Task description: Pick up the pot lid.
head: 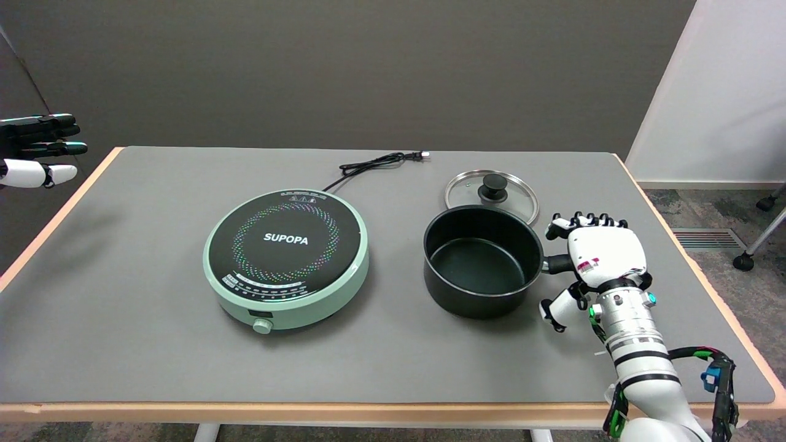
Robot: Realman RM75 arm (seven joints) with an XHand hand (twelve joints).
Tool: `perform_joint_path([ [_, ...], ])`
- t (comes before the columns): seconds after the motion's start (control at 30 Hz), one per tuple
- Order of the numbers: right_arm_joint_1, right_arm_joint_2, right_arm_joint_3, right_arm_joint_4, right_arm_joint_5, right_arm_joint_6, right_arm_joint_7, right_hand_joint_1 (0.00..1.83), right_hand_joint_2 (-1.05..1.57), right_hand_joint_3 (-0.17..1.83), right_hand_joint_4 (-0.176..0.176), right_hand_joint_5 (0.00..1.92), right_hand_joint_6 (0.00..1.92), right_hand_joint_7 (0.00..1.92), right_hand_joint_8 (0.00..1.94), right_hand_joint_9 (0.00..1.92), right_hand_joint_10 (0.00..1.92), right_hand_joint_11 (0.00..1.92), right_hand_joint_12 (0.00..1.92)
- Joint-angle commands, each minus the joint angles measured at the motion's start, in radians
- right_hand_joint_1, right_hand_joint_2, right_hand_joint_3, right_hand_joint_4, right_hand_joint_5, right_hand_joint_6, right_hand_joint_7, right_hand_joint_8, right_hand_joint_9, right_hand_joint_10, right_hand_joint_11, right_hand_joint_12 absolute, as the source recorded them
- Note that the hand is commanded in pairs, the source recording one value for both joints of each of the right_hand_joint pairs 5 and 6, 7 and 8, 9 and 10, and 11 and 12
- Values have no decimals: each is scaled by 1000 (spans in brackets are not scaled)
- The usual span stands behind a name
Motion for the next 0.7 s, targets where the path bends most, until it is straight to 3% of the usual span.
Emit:
perform_joint_path([
  [0.03, 11, 5, 2, 0, 3, -7, -9, 1066, -286, 1289, 176, 665, 665, 665, 665, 665, 665, 665, 665],
  [0.47, 10, -3, 23, -42, 4, -7, -11, 1067, -251, 1202, 176, 707, 707, 707, 707, 707, 707, 707, 707],
  [0.7, 9, -3, 30, -60, 4, -7, -8, 1105, -323, 1375, 176, 777, 777, 777, 777, 777, 777, 777, 777],
])
